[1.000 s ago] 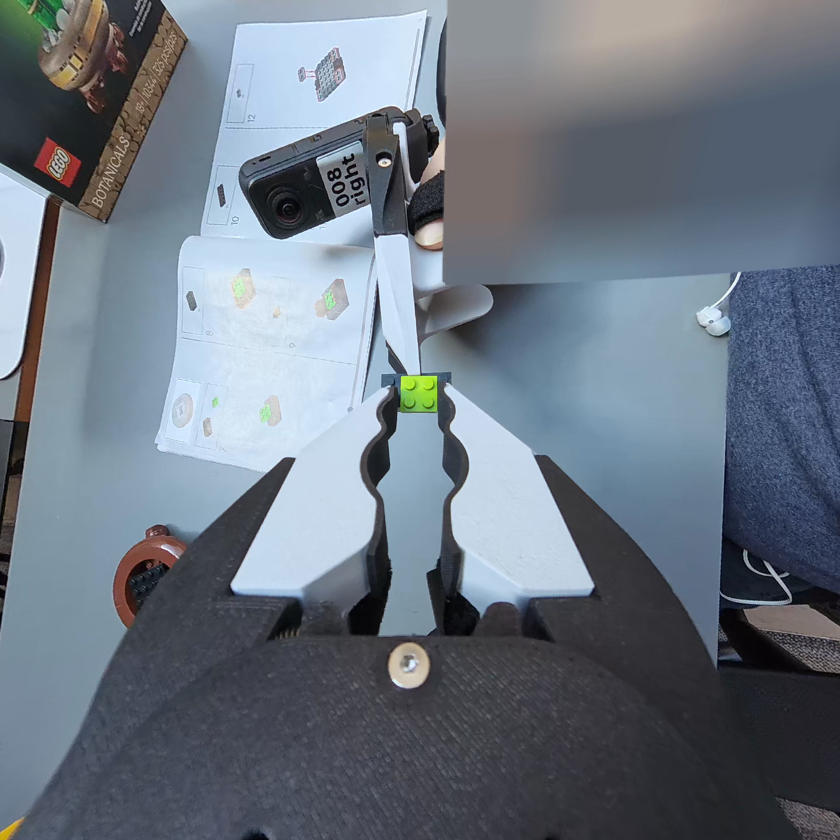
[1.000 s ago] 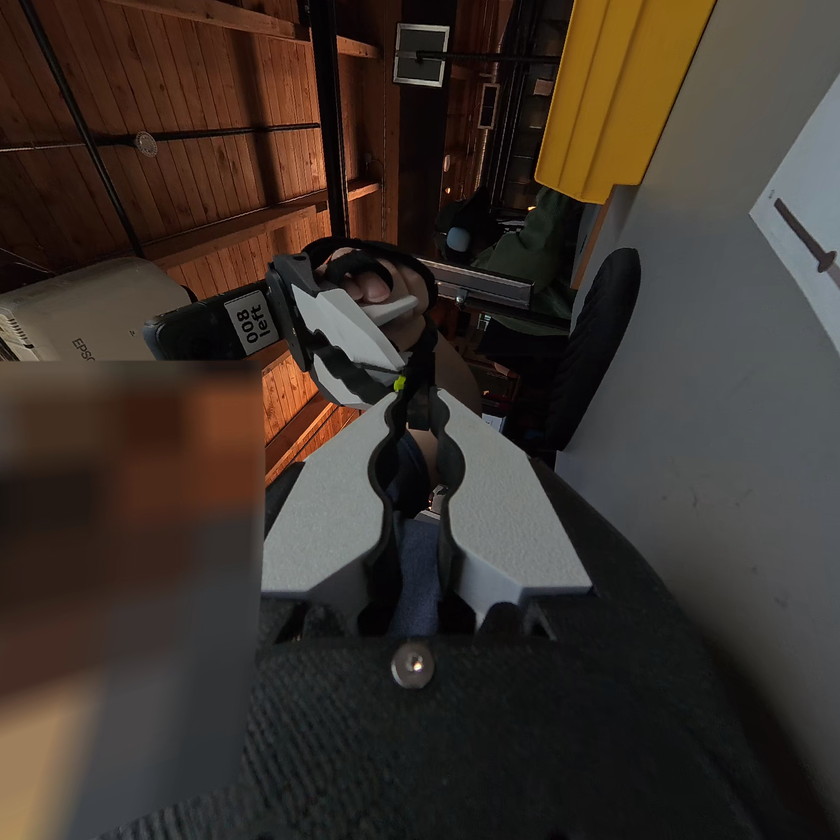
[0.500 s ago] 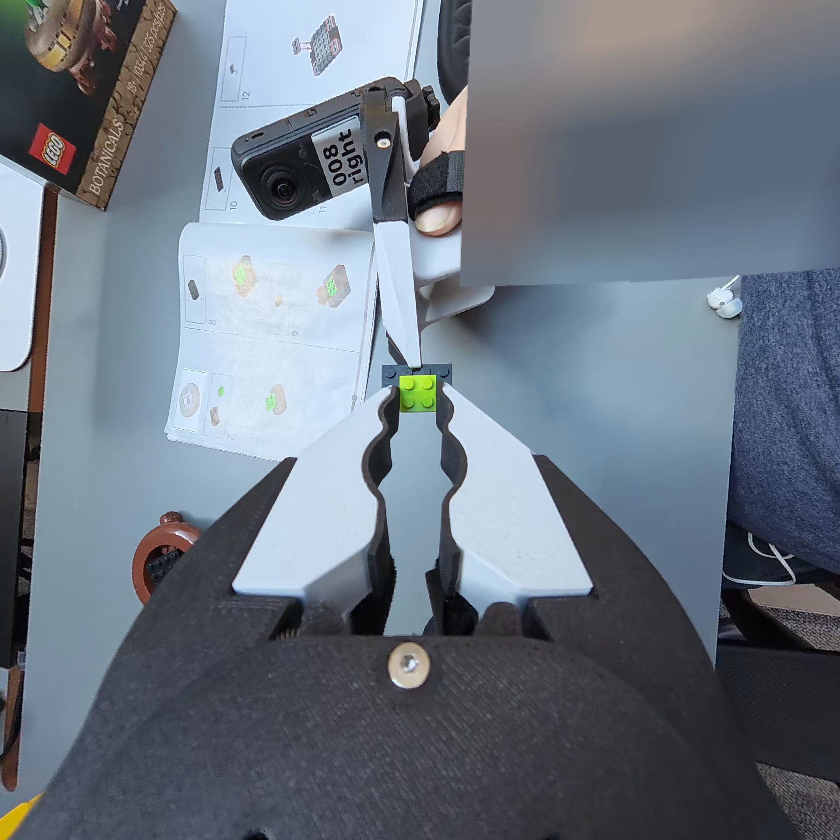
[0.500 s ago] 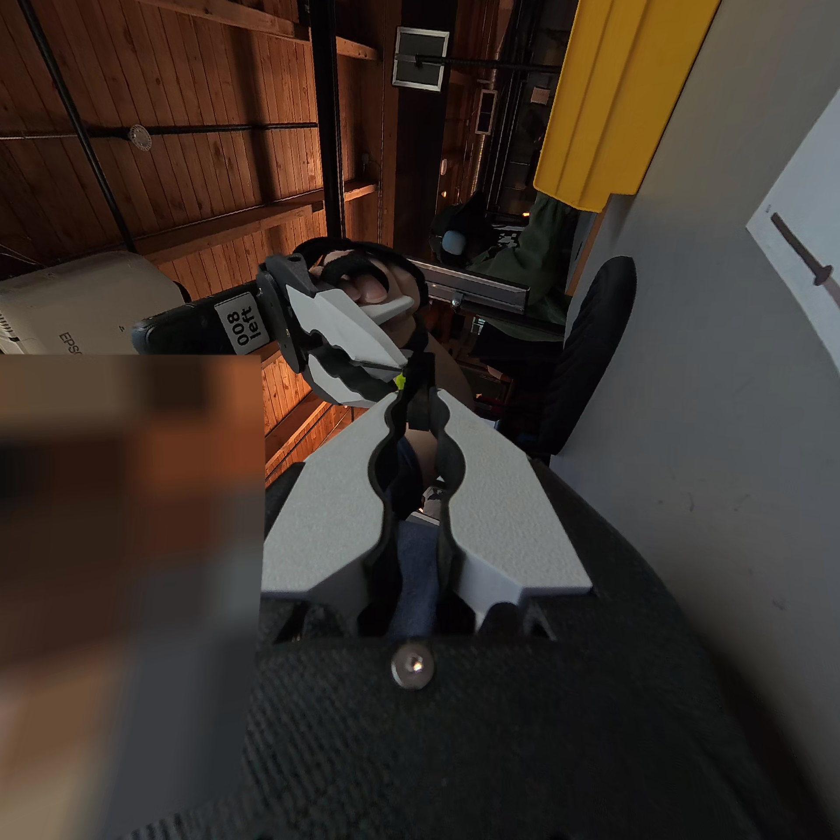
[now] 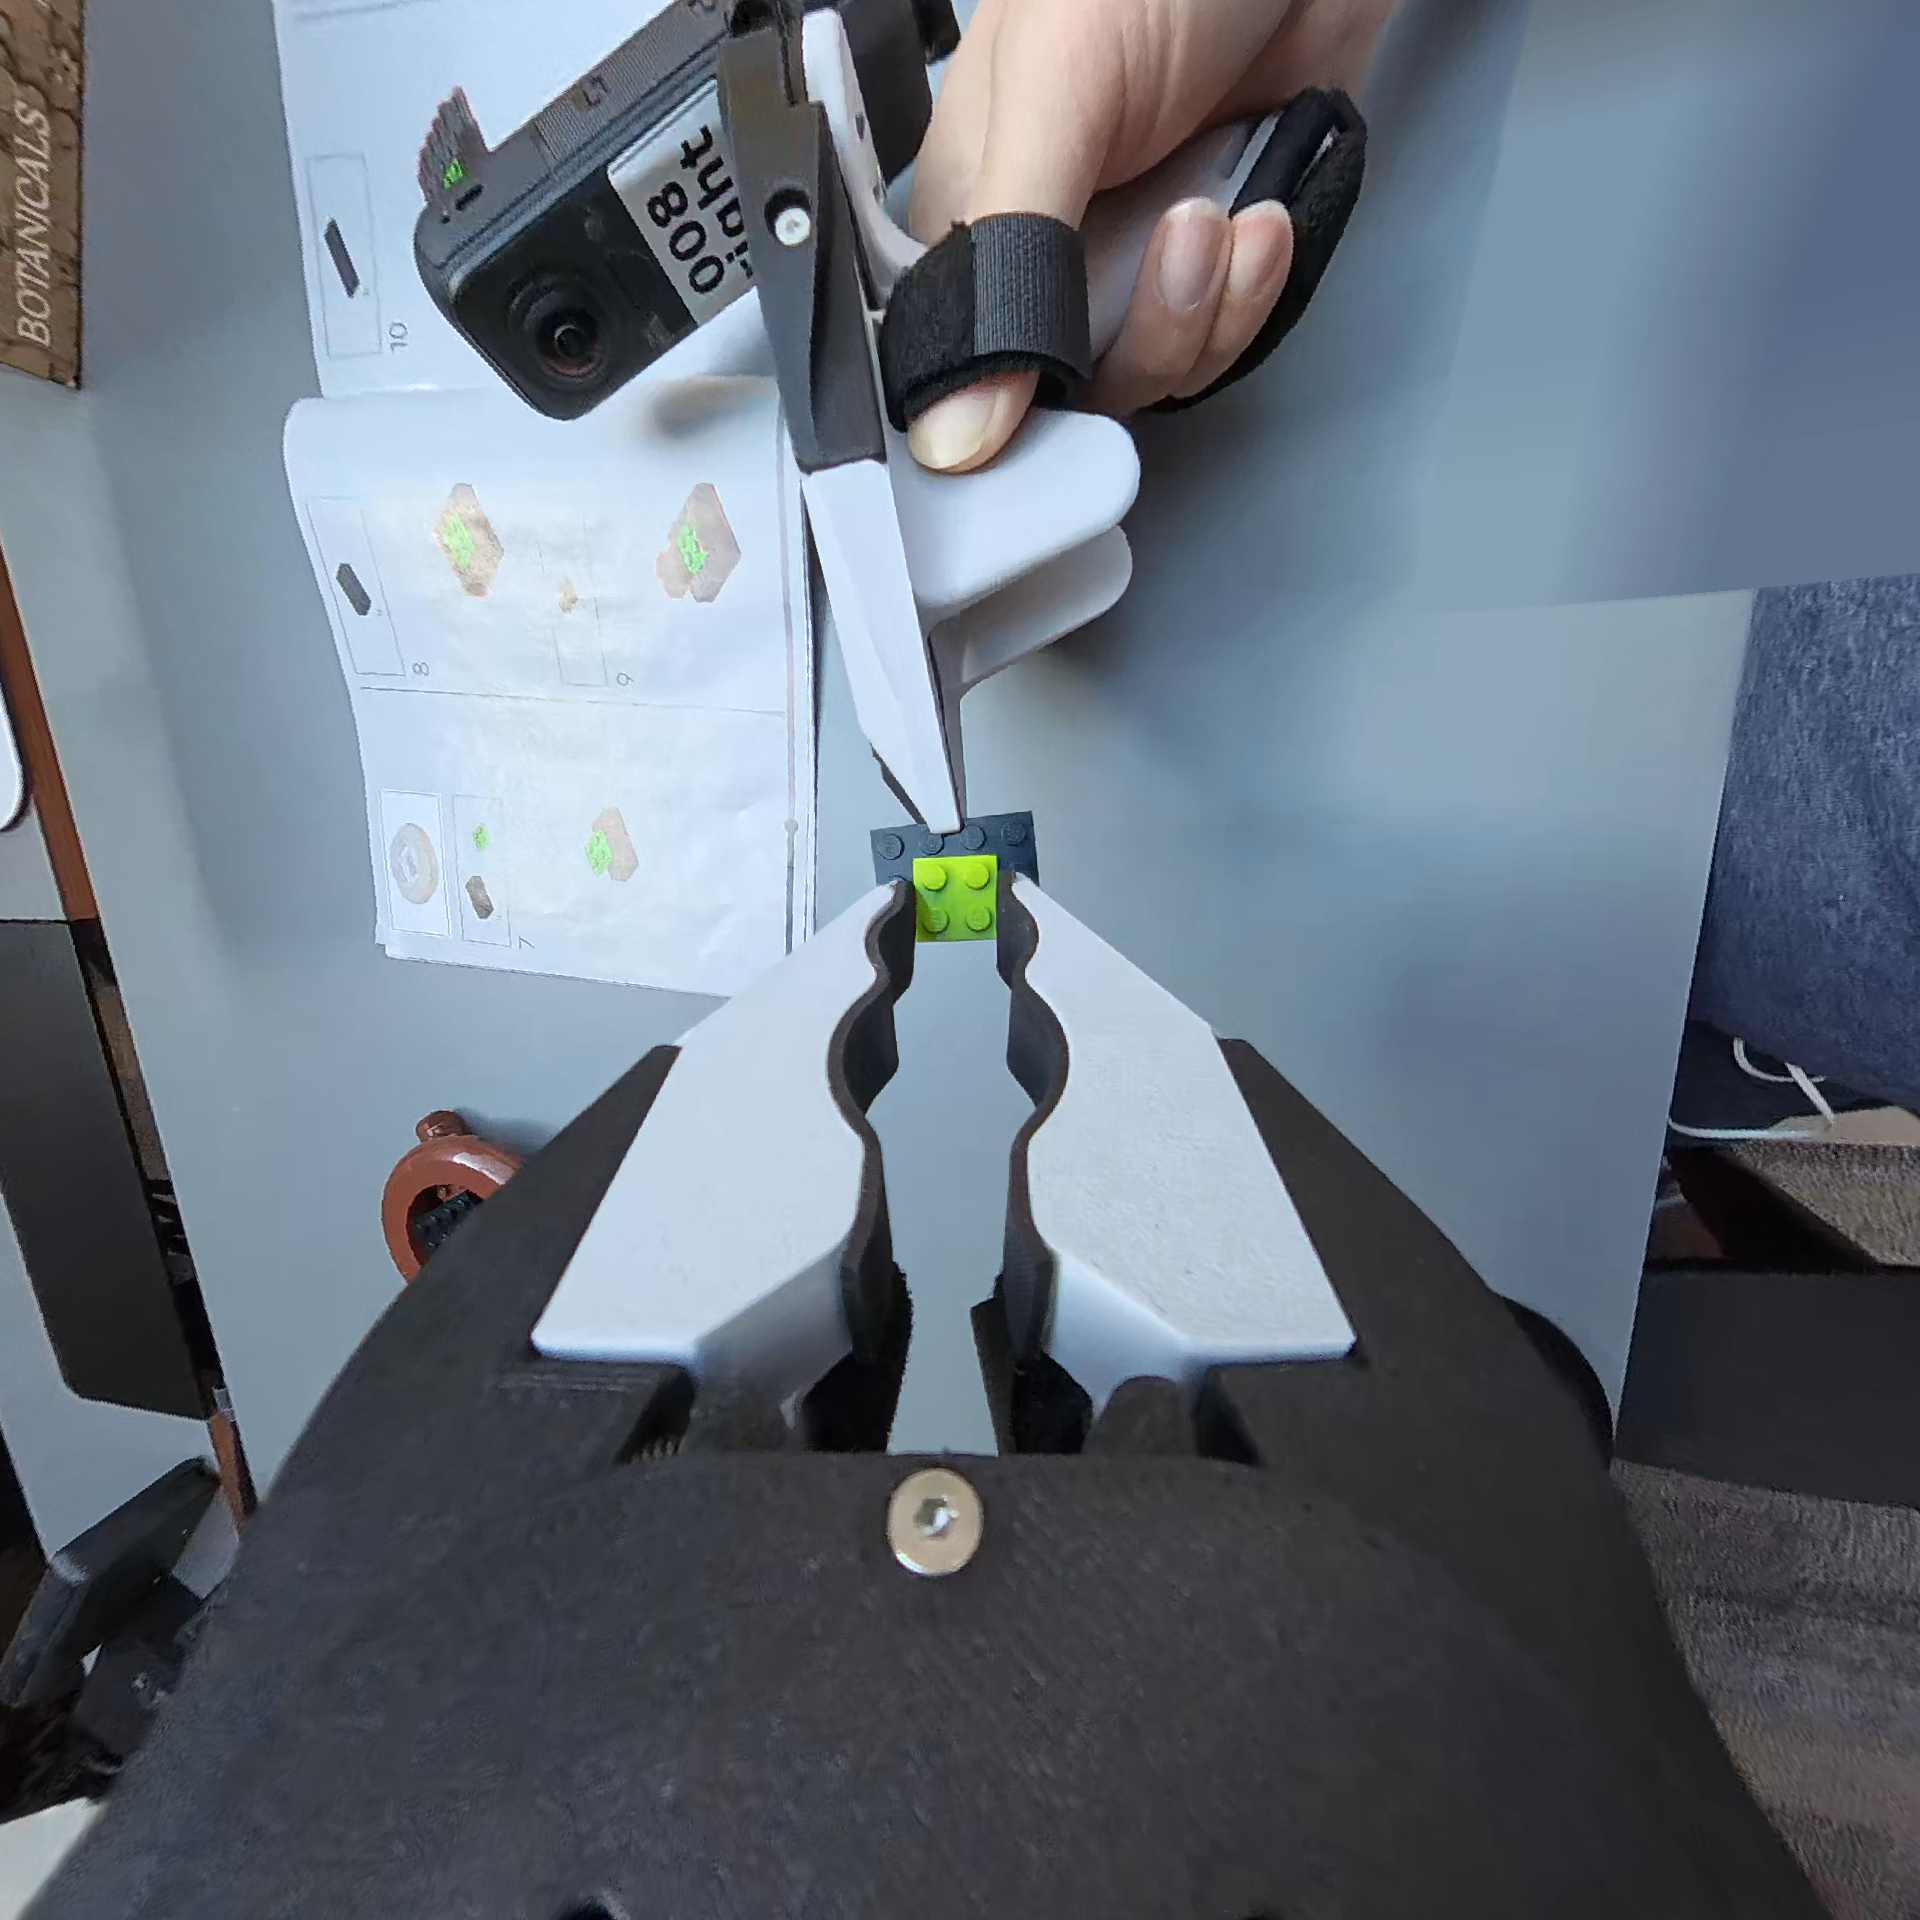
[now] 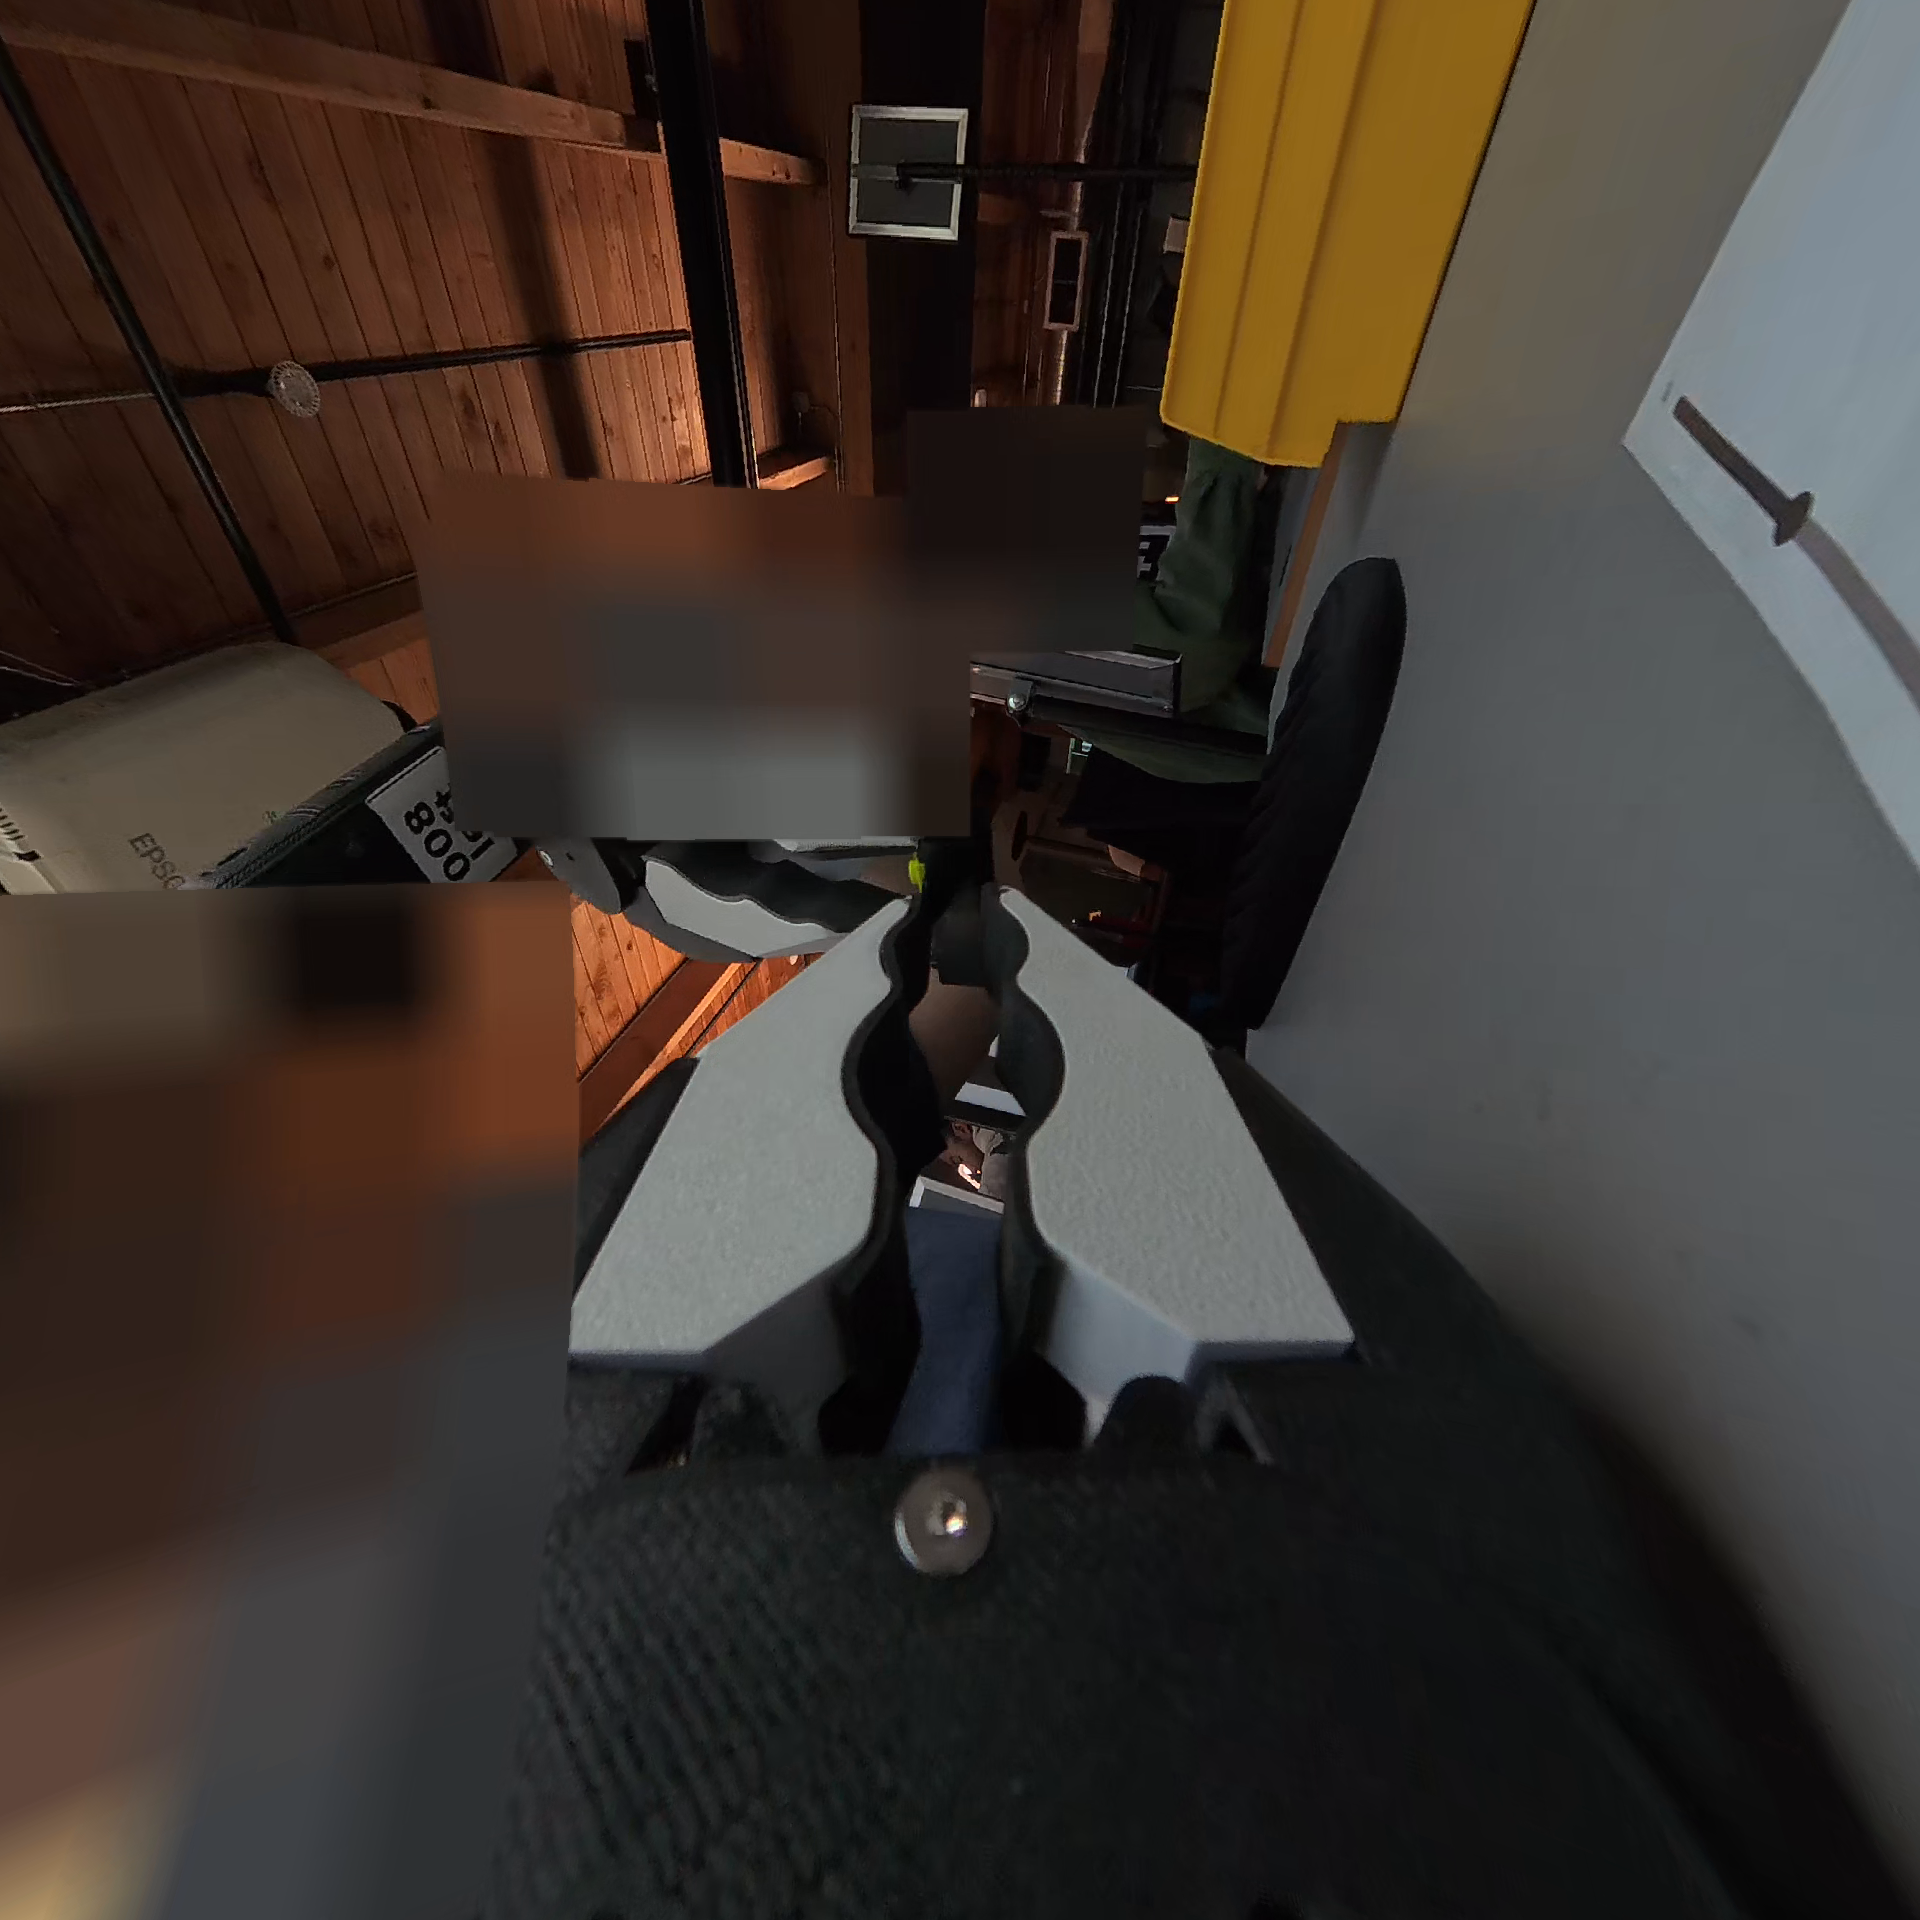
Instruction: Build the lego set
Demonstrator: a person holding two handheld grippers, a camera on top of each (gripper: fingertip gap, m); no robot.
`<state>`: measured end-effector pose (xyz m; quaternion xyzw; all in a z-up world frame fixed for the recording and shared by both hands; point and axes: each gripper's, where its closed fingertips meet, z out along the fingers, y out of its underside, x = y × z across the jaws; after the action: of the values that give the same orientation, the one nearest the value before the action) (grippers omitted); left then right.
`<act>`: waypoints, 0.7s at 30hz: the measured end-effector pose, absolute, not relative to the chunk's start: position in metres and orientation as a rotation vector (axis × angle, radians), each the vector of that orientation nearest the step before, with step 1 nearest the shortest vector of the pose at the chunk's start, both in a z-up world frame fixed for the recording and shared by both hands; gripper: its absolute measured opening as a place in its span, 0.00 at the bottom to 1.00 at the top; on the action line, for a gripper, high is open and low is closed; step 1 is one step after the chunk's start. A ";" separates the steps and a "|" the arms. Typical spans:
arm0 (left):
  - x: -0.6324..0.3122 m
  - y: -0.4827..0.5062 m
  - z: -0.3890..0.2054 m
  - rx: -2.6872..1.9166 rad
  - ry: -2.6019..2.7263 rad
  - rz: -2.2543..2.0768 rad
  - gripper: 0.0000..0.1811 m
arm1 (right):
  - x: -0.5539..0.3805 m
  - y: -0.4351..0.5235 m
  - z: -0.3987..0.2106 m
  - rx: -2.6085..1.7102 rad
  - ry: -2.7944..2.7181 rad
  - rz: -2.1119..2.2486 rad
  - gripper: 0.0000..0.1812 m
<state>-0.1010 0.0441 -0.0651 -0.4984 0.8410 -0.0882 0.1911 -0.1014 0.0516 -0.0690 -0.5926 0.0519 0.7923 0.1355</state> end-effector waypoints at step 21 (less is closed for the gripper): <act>-0.099 0.048 -0.059 -1.473 2.386 -0.061 0.08 | -0.098 0.054 -0.061 -1.645 0.145 2.235 0.04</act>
<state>-0.0988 0.0481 -0.0586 -0.5178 0.8387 -0.0216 0.1675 -0.0981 0.0544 -0.0609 -0.5822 0.0513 0.7911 0.1804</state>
